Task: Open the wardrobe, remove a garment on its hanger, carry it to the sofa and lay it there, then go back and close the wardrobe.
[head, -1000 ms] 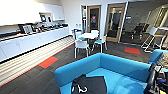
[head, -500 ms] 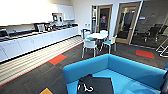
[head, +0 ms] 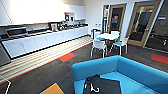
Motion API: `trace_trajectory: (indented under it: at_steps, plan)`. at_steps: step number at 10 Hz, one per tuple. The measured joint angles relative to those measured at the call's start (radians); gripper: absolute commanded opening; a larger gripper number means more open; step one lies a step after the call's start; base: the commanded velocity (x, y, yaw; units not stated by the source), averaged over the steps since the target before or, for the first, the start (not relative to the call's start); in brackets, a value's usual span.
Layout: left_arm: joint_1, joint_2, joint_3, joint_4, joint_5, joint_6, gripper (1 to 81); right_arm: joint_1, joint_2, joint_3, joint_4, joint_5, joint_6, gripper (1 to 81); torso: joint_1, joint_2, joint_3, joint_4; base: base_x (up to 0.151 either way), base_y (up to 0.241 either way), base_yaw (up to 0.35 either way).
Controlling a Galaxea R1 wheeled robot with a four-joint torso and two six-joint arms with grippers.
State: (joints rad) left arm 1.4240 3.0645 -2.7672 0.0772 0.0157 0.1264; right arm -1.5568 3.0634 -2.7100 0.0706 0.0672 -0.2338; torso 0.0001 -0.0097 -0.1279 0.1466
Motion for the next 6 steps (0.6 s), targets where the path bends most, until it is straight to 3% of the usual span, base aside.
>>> trace_trajectory:
  at_steps: [6]
  plan:
    - [0.009,0.003,0.0,0.004,0.003,0.0,81.1,0.001,0.0,-0.001,0.0,0.0,0.003,81.1,0.0,0.0,0.0,0.0,0.0,0.0,0.296]
